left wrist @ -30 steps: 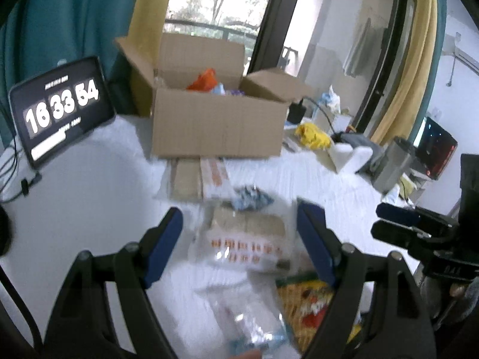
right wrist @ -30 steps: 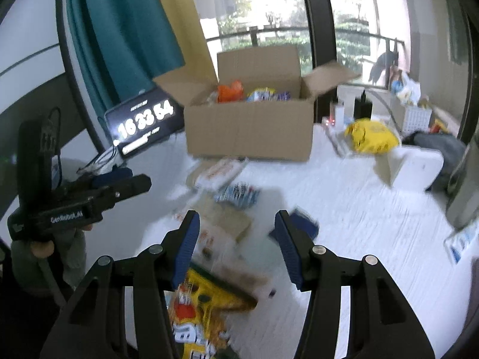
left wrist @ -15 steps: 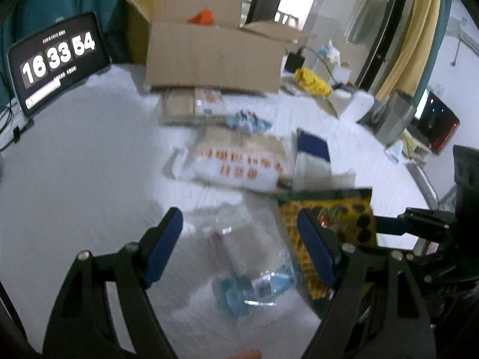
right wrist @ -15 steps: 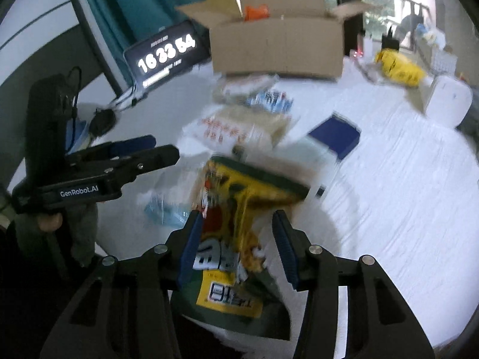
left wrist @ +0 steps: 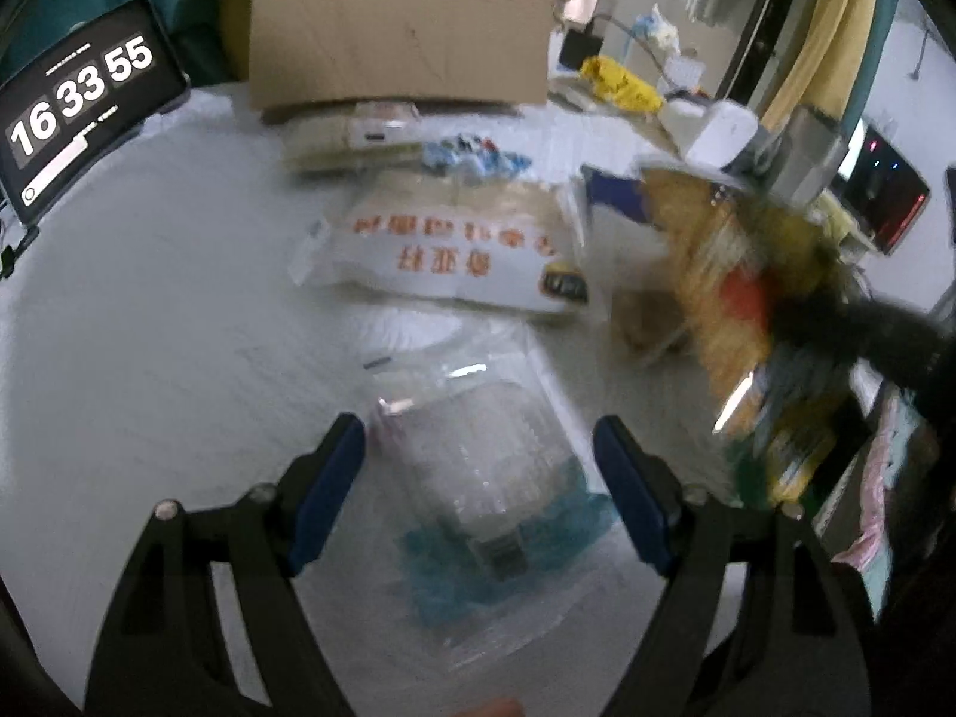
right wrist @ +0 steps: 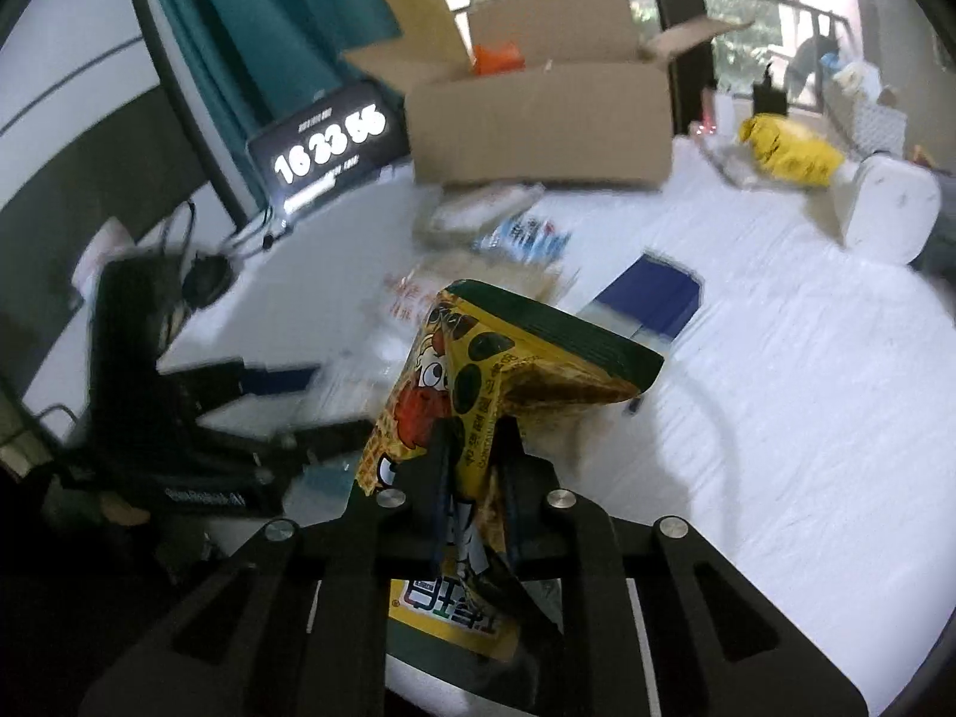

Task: Organize snacks
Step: 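Carry both packs over the box and open both grippers to drop them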

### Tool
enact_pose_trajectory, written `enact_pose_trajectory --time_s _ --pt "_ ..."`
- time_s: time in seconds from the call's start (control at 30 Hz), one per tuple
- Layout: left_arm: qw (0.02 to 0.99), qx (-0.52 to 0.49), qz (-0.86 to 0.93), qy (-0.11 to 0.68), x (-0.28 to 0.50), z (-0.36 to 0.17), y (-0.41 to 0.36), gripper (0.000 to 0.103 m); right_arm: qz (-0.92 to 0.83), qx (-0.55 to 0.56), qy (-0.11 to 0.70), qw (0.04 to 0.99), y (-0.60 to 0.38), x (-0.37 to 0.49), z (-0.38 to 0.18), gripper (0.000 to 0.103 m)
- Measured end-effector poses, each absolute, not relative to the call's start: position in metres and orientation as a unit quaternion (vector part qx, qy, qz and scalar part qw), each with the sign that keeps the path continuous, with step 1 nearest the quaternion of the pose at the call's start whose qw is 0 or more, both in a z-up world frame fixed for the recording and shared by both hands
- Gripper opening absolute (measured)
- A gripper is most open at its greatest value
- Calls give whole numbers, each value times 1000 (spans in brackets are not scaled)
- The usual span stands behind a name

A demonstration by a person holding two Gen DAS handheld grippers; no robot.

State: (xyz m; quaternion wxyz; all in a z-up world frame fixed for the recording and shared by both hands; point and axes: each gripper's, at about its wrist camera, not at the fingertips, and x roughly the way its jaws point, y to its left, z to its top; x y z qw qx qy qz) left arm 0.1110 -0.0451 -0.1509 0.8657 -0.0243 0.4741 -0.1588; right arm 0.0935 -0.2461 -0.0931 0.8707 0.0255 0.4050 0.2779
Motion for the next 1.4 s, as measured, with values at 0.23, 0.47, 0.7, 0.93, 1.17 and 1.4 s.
enact_pose_trajectory --time_s 0.23,0.47,0.7,0.93,1.17,1.4 --pt "873 24 -154 463 115 -153 -55 66 243 51 375 893 -277 111 -77 15" --pt "875 -3 -167 454 121 -137 -45 62 225 78 346 907 -286 139 -58 15" --pt "896 -4 -154 418 128 -107 -32 62 234 75 326 913 -276 162 -41 15" --pt "907 -8 -142 396 150 -88 -21 62 235 73 321 914 -274 182 -32 15" --pt "922 -8 -133 364 173 -66 -9 62 229 71 316 918 -275 202 -23 15" --pt "937 -5 -121 328 201 -43 8 62 224 65 304 924 -271 223 -8 15"
